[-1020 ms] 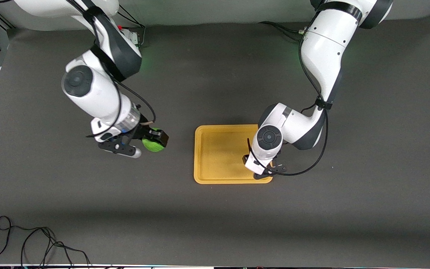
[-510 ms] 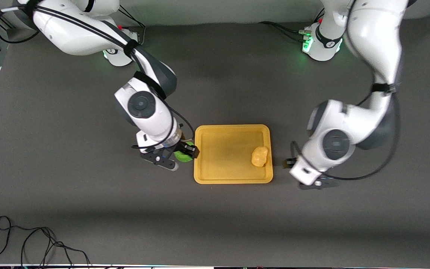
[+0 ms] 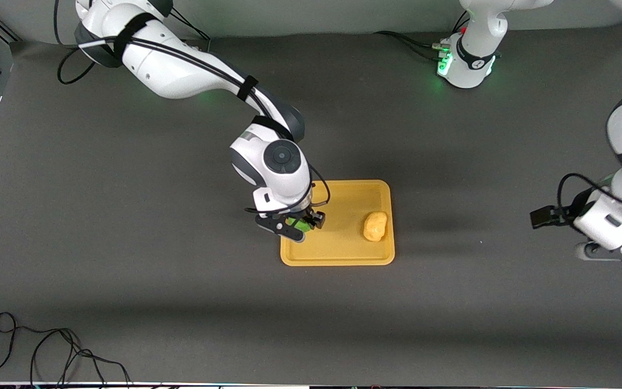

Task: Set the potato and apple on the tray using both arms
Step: 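Carry the apple over the tray with the right gripper while the left gripper withdraws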

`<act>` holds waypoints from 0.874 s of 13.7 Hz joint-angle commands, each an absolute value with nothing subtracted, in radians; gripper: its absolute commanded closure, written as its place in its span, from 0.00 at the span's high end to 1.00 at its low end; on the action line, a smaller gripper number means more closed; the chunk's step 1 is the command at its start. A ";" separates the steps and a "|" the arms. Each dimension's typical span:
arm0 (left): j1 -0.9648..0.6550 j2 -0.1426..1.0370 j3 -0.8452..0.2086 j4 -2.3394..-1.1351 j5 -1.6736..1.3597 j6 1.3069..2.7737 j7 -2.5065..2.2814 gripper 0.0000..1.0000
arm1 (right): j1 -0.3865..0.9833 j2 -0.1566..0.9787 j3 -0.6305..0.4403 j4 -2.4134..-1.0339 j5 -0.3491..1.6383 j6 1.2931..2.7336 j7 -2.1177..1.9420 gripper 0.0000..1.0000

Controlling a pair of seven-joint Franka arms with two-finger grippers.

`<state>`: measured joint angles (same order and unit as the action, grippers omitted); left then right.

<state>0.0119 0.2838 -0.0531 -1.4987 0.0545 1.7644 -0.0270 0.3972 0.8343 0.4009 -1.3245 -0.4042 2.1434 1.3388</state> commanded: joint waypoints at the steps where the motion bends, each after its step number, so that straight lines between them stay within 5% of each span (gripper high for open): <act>1: 0.005 0.218 -0.060 -1.534 0.052 1.727 -0.026 1.00 | 0.403 0.902 0.391 -1.264 -0.475 2.161 1.373 0.26; 12: 0.057 0.153 -0.060 -1.535 0.015 1.677 -0.017 1.00 | 0.465 1.012 0.365 -1.198 -0.474 2.284 1.410 0.26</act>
